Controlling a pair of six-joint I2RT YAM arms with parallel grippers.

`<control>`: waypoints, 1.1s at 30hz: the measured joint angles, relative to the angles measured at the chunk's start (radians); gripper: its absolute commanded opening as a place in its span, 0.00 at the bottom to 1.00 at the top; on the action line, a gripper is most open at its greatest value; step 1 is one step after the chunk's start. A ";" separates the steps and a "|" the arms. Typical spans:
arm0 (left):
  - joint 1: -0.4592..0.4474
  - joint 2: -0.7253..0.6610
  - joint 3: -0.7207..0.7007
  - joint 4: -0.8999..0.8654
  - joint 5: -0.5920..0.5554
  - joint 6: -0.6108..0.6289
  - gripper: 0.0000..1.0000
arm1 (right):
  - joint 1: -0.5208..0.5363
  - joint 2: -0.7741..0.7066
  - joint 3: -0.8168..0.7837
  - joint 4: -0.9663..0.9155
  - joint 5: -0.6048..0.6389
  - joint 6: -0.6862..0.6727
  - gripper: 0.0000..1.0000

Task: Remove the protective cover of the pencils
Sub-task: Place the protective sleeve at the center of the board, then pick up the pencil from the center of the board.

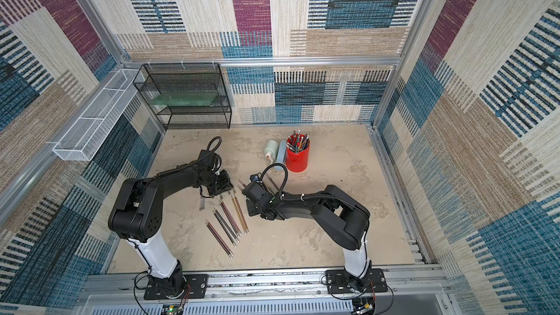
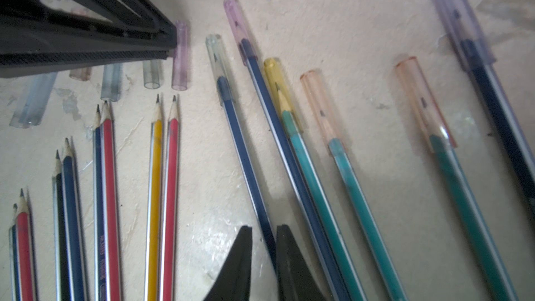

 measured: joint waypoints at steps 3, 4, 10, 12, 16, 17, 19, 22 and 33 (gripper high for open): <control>0.000 0.000 0.000 0.000 0.000 0.000 0.11 | 0.000 0.006 0.001 -0.001 0.000 0.000 0.22; 0.000 0.000 0.000 0.000 0.000 0.000 0.11 | 0.000 0.007 0.001 -0.001 0.000 0.000 0.22; 0.000 -0.009 -0.006 0.000 -0.001 0.000 0.10 | -0.001 0.027 0.017 -0.001 0.000 0.000 0.22; 0.000 -0.023 -0.014 0.001 -0.002 0.000 0.10 | -0.001 0.036 0.023 -0.001 0.000 0.000 0.22; 0.000 -0.069 -0.046 0.008 -0.022 -0.001 0.10 | -0.001 0.052 0.039 0.007 -0.005 -0.004 0.21; 0.000 -0.081 -0.053 0.012 -0.023 0.000 0.11 | 0.000 0.055 0.042 0.007 -0.007 -0.004 0.21; 0.000 -0.108 -0.071 0.025 -0.026 -0.001 0.11 | 0.003 0.061 0.048 0.009 -0.006 -0.004 0.22; 0.000 -0.150 -0.099 0.044 -0.027 -0.002 0.10 | 0.010 0.066 0.057 0.009 -0.007 -0.005 0.21; 0.000 -0.485 -0.313 0.177 -0.147 -0.030 0.32 | 0.041 0.072 0.078 -0.037 0.044 -0.008 0.23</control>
